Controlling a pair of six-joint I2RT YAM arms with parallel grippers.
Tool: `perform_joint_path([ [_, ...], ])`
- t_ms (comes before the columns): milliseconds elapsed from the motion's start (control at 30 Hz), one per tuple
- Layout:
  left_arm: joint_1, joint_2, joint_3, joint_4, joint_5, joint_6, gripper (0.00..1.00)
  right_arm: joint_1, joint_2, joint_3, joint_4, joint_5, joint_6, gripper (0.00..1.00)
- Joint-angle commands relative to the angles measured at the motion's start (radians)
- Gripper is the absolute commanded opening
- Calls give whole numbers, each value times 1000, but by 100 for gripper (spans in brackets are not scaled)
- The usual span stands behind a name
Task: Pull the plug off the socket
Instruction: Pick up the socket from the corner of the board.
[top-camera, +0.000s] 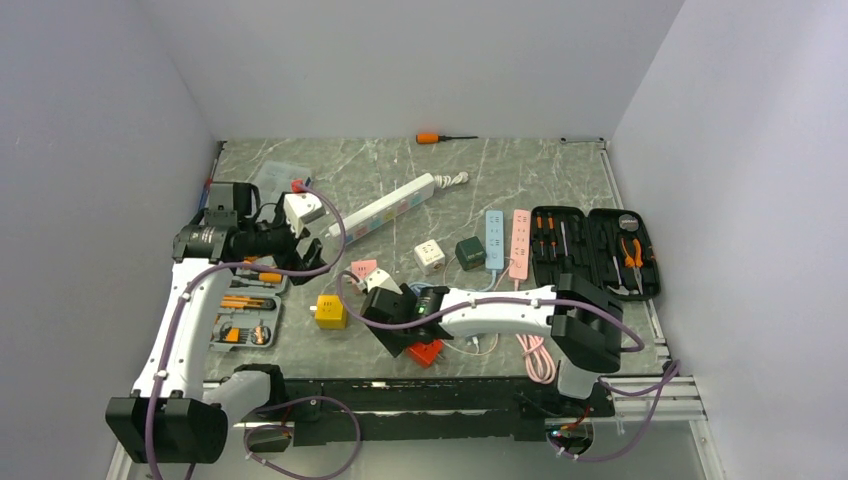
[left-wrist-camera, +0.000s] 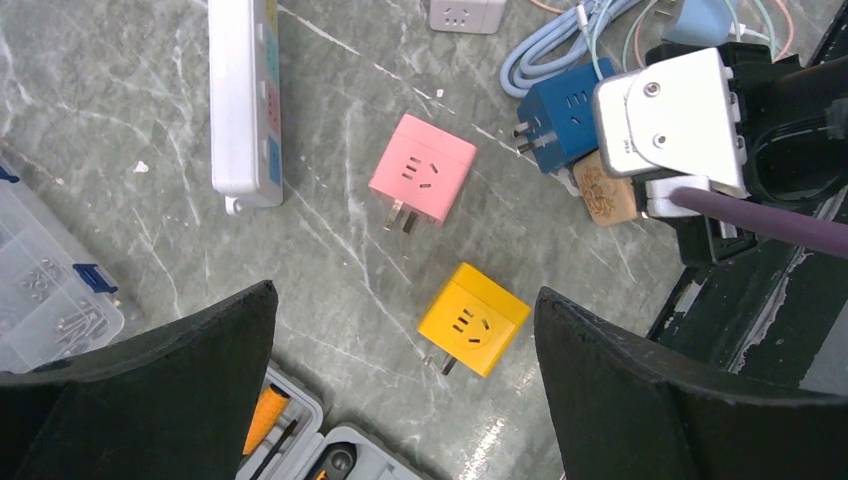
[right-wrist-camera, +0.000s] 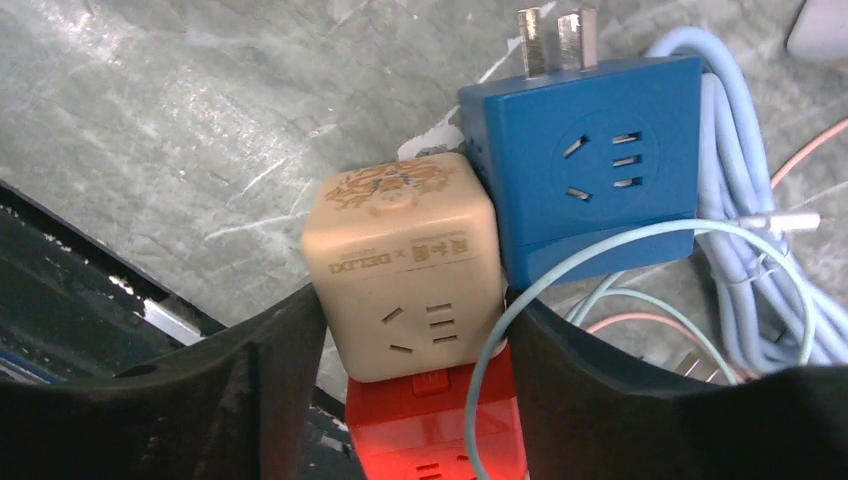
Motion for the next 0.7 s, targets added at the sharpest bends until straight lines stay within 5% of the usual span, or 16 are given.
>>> perform_joint_path([
  [0, 22, -31, -15, 27, 50, 18, 99, -8, -12, 46, 50, -5, -36, 59],
  [133, 49, -29, -27, 15, 74, 34, 99, -6, -106, -30, 97, -38, -58, 55],
  [167, 50, -29, -30, 11, 76, 39, 99, -8, -133, -51, 106, -42, -64, 61],
  [233, 51, -32, -33, 6, 77, 46, 100, -12, -161, -56, 86, -42, -67, 90],
  [300, 53, -38, -35, 5, 76, 49, 99, -10, -180, -70, 54, -48, -64, 97],
  [667, 60, -66, -33, -19, 59, 63, 99, -36, -466, -95, -128, 165, 21, 100],
])
